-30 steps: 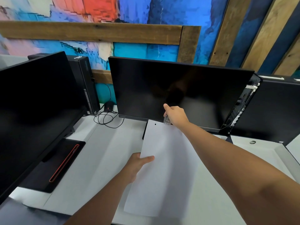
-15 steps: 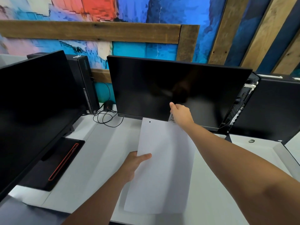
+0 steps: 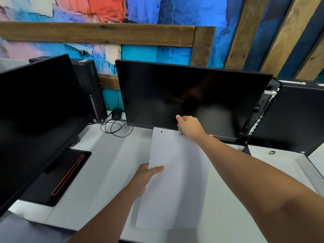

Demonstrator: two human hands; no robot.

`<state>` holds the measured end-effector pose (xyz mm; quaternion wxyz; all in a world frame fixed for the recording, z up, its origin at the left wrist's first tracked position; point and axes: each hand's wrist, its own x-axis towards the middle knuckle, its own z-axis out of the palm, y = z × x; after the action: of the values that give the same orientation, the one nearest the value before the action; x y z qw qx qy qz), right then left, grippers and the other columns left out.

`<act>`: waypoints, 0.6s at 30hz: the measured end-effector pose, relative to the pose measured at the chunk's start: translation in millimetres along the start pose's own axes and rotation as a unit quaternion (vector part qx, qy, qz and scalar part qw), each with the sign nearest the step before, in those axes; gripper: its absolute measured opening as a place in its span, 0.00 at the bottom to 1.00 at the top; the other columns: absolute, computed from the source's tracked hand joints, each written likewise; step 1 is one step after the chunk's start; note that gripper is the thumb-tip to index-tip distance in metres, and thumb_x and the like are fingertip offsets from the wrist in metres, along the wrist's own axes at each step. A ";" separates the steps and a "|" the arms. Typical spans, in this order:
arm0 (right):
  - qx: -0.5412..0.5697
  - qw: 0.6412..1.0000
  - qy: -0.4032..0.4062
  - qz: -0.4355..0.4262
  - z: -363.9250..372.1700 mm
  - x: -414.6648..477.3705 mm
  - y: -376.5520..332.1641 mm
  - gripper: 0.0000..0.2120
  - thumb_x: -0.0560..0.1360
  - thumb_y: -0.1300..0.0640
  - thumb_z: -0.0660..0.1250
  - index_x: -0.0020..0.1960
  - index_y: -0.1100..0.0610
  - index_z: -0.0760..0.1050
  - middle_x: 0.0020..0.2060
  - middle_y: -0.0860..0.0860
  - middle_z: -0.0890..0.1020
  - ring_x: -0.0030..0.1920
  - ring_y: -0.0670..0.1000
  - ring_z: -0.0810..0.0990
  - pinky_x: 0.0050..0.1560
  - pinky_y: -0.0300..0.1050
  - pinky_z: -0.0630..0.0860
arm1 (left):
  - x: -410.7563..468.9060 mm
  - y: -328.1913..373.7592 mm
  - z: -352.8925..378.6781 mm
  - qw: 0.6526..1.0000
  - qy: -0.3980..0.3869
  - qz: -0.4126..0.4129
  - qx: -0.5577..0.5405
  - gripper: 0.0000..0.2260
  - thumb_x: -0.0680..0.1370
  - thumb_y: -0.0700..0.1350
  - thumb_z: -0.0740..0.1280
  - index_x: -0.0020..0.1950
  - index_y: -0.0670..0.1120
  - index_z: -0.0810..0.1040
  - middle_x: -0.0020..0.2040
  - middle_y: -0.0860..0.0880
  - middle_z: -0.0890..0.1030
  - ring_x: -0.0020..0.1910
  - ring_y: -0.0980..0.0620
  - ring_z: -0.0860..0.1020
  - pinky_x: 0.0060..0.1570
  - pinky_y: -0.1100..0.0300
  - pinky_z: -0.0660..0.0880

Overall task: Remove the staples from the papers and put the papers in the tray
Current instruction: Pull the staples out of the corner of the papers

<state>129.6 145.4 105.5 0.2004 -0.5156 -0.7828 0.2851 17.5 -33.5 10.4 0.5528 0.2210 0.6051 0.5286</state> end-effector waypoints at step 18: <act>-0.074 0.995 0.064 -0.001 15.2 4.3 3.0 0.24 0.82 0.49 0.47 0.32 0.57 0.66 0.32 0.53 0.74 0.37 0.55 0.73 0.40 0.44 0.66 | 0.7 -0.7 -0.5 1.000 -0.016 -0.011 0.002 0.08 0.73 0.39 0.72 0.51 0.43 0.83 0.50 0.44 0.85 0.48 0.46 0.83 0.46 0.58 0.79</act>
<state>120.7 146.7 92.1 0.2120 -0.5453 -0.7878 0.1926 17.0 -33.3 9.4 0.5677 0.2243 0.5994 0.5178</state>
